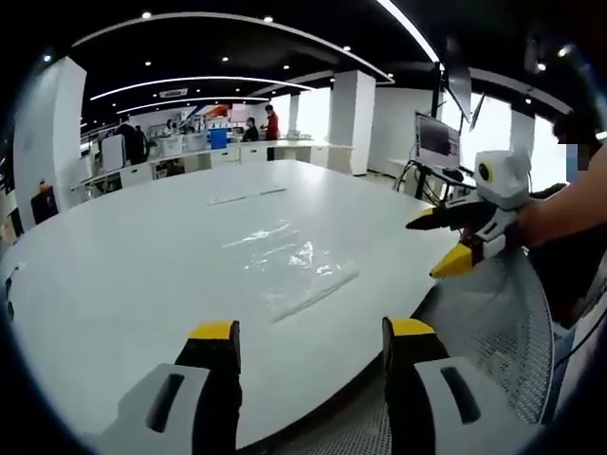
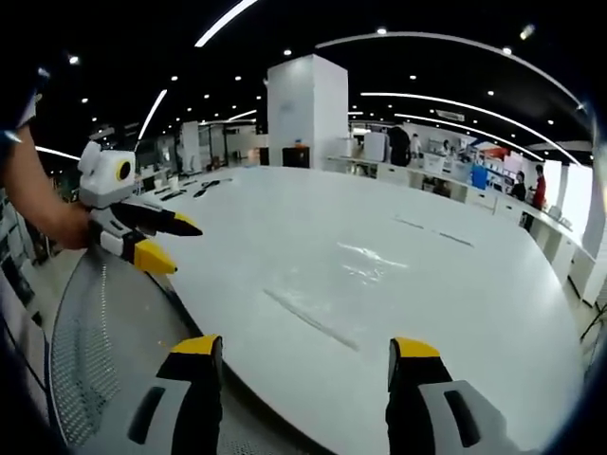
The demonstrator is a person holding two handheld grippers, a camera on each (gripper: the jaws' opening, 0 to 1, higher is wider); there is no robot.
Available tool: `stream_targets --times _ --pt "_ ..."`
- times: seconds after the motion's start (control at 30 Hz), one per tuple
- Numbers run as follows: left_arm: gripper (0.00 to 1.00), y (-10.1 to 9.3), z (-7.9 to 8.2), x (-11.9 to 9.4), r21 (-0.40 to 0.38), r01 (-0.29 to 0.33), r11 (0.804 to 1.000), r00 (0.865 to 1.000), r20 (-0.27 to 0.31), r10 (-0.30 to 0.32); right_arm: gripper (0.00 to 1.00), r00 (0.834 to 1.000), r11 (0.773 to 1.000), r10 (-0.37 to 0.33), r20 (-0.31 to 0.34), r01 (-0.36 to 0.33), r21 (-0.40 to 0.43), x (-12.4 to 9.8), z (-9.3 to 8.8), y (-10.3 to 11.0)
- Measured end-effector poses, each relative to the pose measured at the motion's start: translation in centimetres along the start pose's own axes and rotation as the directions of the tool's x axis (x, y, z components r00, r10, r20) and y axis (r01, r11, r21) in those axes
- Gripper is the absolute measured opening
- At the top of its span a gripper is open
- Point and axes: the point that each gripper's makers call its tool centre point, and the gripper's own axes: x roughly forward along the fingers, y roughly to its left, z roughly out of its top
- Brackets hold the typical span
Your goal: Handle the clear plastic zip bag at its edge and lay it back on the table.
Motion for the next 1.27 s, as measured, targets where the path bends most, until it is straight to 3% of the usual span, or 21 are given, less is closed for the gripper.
stream_targets --times 0.3,0.37,0.5,0.63,0.9,1.27 --pt "0.58 0.6 -0.2 0.0 -0.032 -0.024 0.999 1.0 0.001 0.024 0.7 1.0 1.0 0.0 0.003 0.0 0.007 -0.2 -0.2 0.3" --pt "0.58 0.5 0.0 0.1 -0.025 -0.019 0.999 1.0 0.0 0.019 0.7 1.0 1.0 0.016 -0.021 -0.017 -0.022 -0.1 -0.5 0.6" --pt "0.59 1.0 -0.2 0.1 -0.043 -0.035 0.998 0.999 -0.009 0.034 0.71 1.0 1.0 0.007 0.0 -0.007 0.015 -0.1 -0.1 0.3" --pt "0.6 0.5 -0.9 0.5 -0.023 -0.011 1.0 0.999 -0.042 0.01 0.69 1.0 1.0 -0.016 0.011 0.016 0.022 -0.2 0.0 -0.1" --pt "0.61 1.5 -1.2 0.4 -0.034 -0.052 0.998 0.997 -0.065 0.05 0.69 0.999 0.998 0.009 0.042 -0.012 0.061 -0.4 0.6 0.0" --pt "0.64 2.2 -1.3 0.4 -0.053 -0.089 0.995 0.994 -0.075 0.085 0.7 0.999 0.996 0.013 0.031 -0.016 0.085 -0.4 0.6 0.2"
